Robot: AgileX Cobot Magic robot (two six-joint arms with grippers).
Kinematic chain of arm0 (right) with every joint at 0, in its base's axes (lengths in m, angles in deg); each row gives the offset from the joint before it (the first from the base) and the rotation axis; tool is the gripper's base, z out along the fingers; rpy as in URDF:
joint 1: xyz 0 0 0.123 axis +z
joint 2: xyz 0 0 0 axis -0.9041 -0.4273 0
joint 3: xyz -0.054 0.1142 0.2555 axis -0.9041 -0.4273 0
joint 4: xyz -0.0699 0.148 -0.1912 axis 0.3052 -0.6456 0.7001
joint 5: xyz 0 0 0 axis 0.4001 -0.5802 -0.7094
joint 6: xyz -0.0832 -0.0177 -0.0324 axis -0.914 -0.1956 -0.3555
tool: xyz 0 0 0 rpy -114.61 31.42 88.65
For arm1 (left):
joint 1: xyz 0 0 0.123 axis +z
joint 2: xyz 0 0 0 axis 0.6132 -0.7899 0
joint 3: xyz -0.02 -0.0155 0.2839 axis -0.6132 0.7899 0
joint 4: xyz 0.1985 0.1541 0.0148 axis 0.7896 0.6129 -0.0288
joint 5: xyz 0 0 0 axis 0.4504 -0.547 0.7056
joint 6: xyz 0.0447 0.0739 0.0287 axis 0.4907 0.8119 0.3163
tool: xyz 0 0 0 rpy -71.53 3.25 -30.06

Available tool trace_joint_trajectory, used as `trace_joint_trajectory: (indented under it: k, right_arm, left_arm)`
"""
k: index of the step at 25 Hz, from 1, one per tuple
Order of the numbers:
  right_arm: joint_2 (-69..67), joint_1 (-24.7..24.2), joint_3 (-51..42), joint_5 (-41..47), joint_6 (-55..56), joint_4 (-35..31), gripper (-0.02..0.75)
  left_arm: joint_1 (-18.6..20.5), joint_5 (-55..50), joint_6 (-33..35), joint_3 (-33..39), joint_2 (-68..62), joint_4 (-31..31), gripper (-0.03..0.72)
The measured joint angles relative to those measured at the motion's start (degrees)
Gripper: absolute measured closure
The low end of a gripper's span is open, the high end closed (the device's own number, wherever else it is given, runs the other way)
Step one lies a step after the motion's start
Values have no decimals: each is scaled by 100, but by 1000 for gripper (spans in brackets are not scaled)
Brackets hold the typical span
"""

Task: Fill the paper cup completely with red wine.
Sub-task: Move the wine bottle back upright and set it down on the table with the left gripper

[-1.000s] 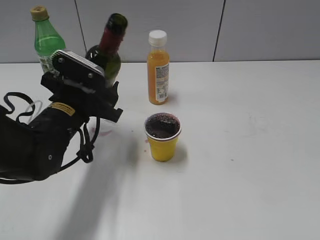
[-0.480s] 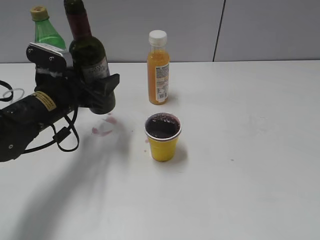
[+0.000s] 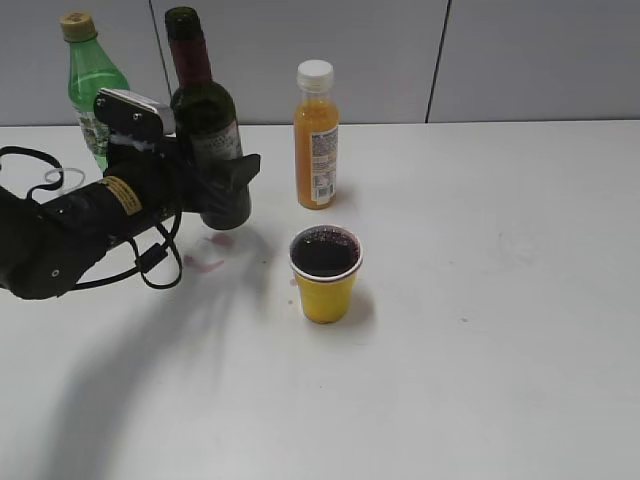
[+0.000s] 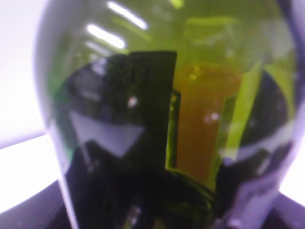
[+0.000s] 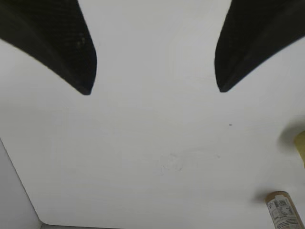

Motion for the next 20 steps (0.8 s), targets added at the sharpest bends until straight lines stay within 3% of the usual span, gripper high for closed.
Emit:
trace_joint_trajectory:
  k: [20]
  right_arm:
    - [0,0,0,0,0,0,153]
  left_arm:
    - [0,-133,-44,-126,-416,-30,136]
